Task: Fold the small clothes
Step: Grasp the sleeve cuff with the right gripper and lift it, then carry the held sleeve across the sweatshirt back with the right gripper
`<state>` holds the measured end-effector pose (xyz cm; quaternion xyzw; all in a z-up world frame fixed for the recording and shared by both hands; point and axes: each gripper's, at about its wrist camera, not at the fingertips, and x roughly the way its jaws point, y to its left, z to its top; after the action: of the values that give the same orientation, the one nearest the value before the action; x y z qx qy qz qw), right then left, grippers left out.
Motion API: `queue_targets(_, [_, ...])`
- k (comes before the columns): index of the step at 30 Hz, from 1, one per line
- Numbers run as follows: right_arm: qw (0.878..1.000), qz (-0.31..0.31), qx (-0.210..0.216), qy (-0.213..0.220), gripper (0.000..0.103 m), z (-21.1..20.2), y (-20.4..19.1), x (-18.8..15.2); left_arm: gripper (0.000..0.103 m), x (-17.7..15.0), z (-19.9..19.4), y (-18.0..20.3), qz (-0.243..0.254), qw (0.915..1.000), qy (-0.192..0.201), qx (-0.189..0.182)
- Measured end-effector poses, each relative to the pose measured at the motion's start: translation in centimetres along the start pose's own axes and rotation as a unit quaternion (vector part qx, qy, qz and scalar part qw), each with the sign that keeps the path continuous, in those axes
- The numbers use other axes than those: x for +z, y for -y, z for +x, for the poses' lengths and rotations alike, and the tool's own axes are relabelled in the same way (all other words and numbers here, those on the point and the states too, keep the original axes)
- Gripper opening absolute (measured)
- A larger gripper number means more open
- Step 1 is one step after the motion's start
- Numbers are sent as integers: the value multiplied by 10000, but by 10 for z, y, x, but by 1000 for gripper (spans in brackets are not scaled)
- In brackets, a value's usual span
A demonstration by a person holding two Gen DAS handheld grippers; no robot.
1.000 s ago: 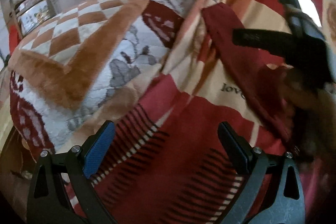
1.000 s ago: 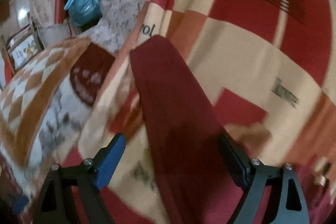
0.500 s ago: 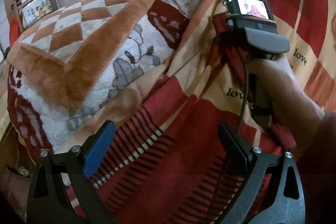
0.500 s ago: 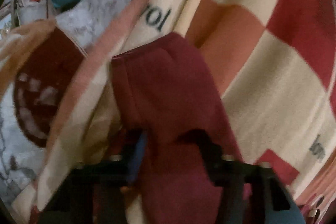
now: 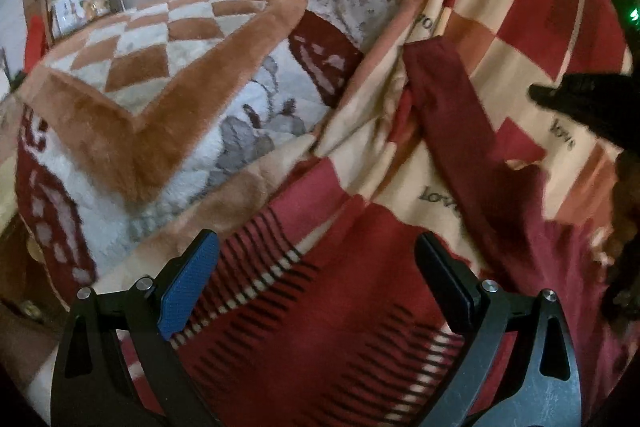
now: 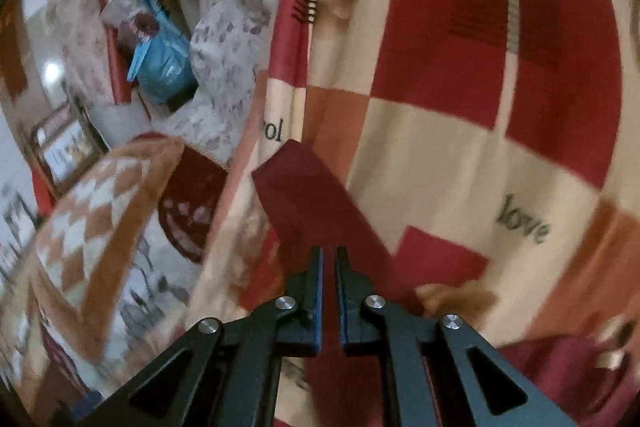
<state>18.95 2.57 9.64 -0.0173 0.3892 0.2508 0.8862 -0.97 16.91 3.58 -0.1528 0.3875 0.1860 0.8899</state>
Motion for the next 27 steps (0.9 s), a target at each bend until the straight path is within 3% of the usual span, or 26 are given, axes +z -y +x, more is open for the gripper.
queue_targets(2, [9998, -143, -48, -116, 9, 6, -5, -3, 98, -2, -2, 3, 96, 9999, -11, -118])
queue_targets(4, [9993, -315, -67, -195, 30, 20, -14, -4, 98, -3, -6, 4, 230, 9995, 27, -200])
queue_targets(5, [9991, -379, -13, -208, 54, 28, -18, -6, 98, -3, -7, 3, 261, 9993, 36, -253])
queue_targets(6, [9990, -411, 21, -157, 61, 36, -23, -6, 98, -3, -9, 1, 254, 9993, 41, -274])
queue_targets(13, [9966, -687, -411, 171, 61, 114, -54, 23, 98, 2, -7, -28, -225, 9986, -32, -476])
queue_targets(19, [9859, -918, -1394, -74, 60, 177, -61, 38, 98, 1, 2, -25, -27, 9990, -189, -411])
queue_targets(22, [9889, -686, -1312, -132, 29, 177, -52, 44, 98, 0, 2, -25, -3, 9991, -208, -368])
queue_targets(23, [9920, -565, -1118, -178, 10, 172, -48, 47, 98, 1, 2, -26, -19, 9993, -196, -331])
queue_targets(27, [9995, -103, -315, -11, 9, 119, -28, 49, 98, 4, 0, -30, -187, 9993, -131, -292])
